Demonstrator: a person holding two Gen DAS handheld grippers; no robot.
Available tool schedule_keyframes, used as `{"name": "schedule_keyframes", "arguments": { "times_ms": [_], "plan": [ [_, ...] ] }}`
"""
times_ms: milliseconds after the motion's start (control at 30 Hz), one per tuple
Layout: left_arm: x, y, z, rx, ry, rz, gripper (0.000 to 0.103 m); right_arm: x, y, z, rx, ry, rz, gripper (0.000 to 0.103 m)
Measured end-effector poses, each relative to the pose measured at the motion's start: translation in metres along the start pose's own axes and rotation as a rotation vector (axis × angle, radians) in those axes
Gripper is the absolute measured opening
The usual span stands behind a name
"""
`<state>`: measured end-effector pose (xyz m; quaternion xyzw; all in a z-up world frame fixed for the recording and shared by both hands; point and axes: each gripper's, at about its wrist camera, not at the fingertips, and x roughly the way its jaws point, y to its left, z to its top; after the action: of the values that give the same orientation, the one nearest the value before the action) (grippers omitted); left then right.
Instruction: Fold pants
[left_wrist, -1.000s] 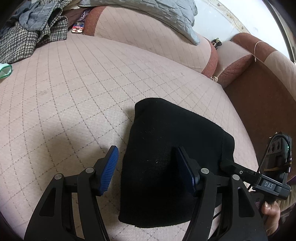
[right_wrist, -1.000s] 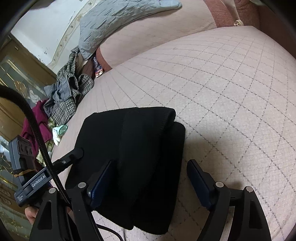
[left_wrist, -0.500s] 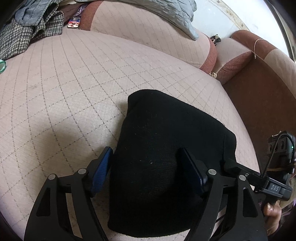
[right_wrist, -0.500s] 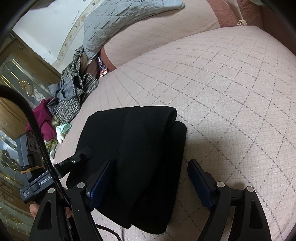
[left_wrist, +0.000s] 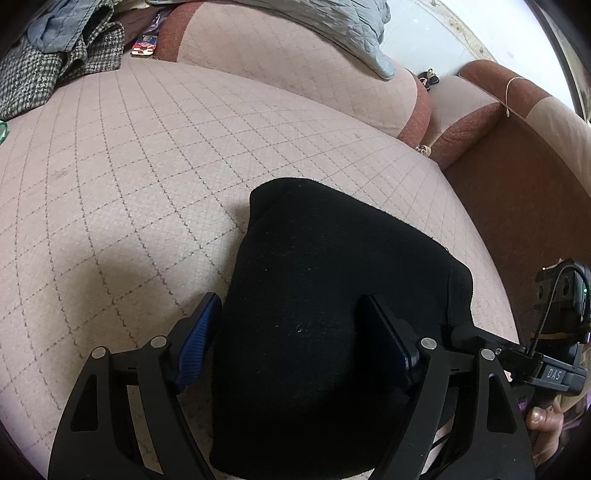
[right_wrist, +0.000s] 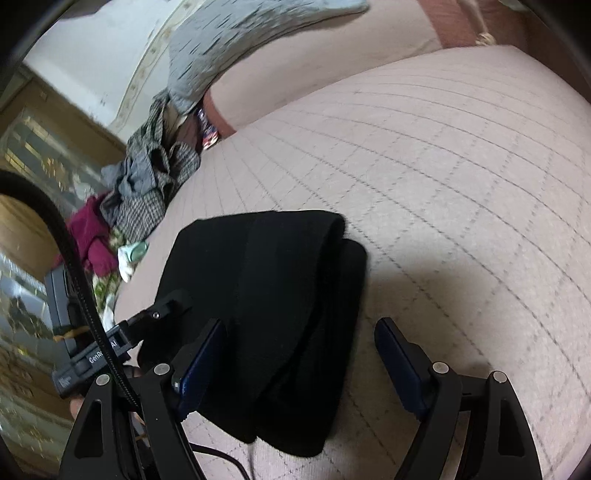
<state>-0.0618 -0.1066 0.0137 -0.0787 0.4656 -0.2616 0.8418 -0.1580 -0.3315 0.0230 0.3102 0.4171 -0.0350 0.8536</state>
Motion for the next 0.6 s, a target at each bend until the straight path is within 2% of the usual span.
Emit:
{"name": "schedule_keyframes", "arguments": {
  "times_ms": [133,333,400,467,533,600],
  "plan": [
    [0.0007,0.0026,0.0004,-0.001,0.002,-0.008,0.08,0.007,0.0001,0.0044,-0.018,-0.011,0.041,0.081],
    [0.0024,0.0017,0.0023,0.003,0.004,-0.014,0.08,0.0087,0.0011,0.0024,-0.017,-0.035,0.04,0.08],
    [0.0034,0.0005,0.0031,0.004,0.004,-0.013,0.08,0.0077,0.0003,0.0019,-0.016,-0.039,0.03,0.075],
    [0.0031,-0.0008,0.0029,0.014,0.003,-0.012,0.08,0.0067,0.0015,0.0009,-0.018,-0.05,0.012,0.065],
    [0.0015,-0.0035,0.0022,0.027,-0.003,-0.009,0.076,0.0038,-0.0007,0.0001,-0.021,-0.06,0.012,0.06],
    [-0.0017,-0.0067,0.0013,0.039,-0.015,0.0,0.067,0.0016,0.0008,-0.0004,-0.027,-0.074,0.012,0.051]
  ]
}}
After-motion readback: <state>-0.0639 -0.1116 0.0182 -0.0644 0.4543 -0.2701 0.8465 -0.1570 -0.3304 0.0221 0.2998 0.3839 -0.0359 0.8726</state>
